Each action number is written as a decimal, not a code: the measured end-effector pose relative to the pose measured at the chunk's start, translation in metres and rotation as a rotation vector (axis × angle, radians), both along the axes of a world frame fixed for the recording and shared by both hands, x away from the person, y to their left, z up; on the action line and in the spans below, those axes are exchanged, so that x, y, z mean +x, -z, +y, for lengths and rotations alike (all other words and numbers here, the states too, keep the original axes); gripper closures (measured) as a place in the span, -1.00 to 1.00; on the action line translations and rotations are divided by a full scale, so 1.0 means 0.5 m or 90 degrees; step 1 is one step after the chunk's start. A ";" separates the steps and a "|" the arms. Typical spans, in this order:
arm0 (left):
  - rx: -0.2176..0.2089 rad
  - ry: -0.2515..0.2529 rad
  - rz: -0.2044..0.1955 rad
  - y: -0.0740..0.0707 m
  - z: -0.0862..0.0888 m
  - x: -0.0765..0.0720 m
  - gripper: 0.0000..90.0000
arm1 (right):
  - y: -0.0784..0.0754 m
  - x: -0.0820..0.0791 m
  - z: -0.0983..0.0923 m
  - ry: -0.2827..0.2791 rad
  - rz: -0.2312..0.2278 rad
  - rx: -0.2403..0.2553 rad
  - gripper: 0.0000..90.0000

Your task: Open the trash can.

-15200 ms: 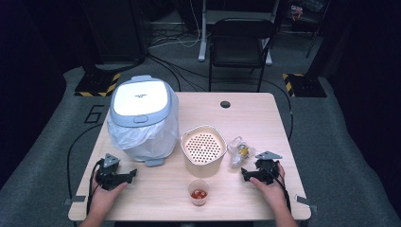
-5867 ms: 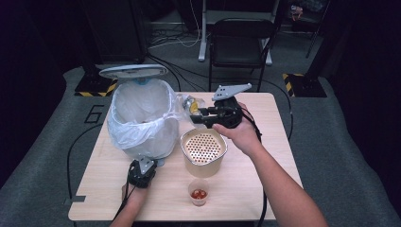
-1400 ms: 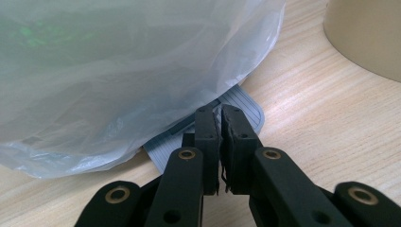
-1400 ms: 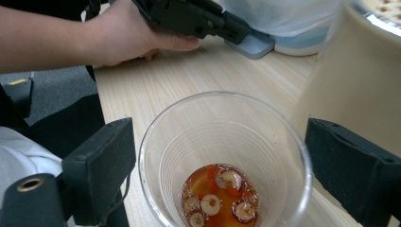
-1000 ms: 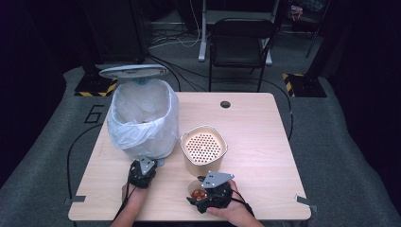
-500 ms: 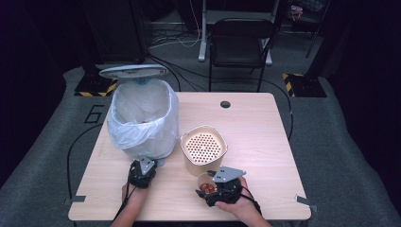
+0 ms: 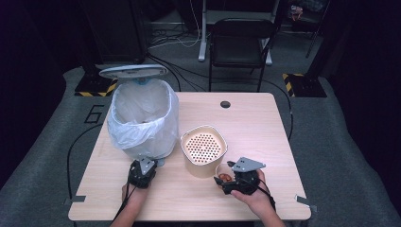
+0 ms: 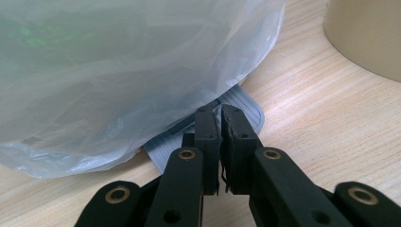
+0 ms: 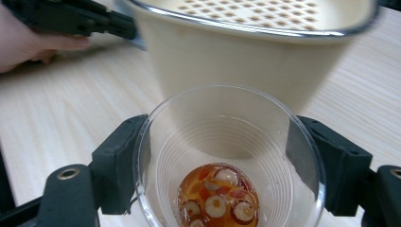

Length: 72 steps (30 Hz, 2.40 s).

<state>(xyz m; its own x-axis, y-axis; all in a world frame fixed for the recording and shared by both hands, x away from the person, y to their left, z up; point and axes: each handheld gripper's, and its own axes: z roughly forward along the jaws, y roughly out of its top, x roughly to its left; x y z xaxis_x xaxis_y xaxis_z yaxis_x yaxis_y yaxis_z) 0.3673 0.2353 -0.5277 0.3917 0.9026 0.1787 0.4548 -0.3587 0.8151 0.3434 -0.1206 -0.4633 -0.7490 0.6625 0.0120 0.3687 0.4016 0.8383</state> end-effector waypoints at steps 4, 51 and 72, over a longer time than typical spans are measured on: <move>0.000 -0.002 -0.003 0.000 0.000 0.000 0.90 | 0.000 0.011 -0.025 0.032 -0.002 -0.002 -0.50; -0.003 -0.004 -0.003 0.001 -0.002 0.000 0.90 | -0.065 0.068 -0.109 0.143 -0.027 0.075 -0.18; -0.003 -0.005 -0.004 0.001 -0.002 0.000 0.90 | -0.074 0.142 -0.003 0.117 0.026 0.060 0.50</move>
